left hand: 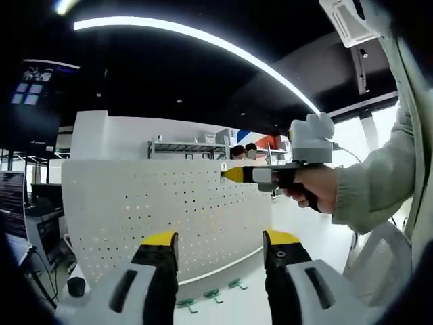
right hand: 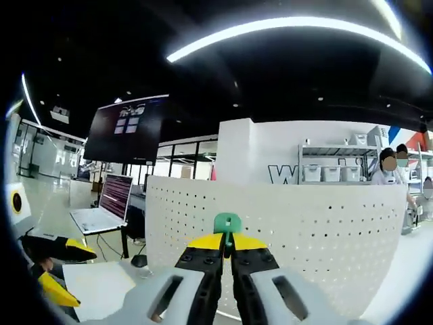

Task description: Insert the hook assembly into the mounting plate slot until the hook locks in place.

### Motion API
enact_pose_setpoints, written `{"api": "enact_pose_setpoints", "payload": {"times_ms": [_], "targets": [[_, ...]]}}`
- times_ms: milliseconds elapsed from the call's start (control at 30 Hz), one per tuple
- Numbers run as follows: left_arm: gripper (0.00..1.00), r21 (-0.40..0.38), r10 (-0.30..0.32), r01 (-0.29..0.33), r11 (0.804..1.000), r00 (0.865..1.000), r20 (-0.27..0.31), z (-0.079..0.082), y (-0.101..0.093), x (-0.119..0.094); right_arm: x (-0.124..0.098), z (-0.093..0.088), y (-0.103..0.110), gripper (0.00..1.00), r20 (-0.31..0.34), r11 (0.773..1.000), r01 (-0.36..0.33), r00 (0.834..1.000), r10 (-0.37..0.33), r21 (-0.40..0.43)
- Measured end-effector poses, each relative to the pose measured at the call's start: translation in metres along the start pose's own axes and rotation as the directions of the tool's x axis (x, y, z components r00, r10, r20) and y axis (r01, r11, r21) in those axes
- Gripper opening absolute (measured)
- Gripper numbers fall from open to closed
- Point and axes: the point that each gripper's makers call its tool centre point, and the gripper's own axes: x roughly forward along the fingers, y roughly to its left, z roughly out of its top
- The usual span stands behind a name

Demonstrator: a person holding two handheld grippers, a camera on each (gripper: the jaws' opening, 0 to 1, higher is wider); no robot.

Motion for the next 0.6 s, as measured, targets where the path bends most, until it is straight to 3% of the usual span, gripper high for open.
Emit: {"api": "enact_pose_setpoints", "payload": {"times_ms": [233,600], "targets": [[0.56,-0.011,0.031,-0.031,0.999,0.999,-0.007,-0.007,0.004,-0.004,0.021,-0.004,-0.014,0.01,-0.004,0.999,0.038,0.999,-0.038,0.007],[0.55,0.013,0.06,-0.06,0.998,0.998,0.014,-0.004,0.008,-0.005,0.048,-0.013,-0.012,0.01,-0.022,0.999,0.044,0.999,-0.045,-0.021]]}}
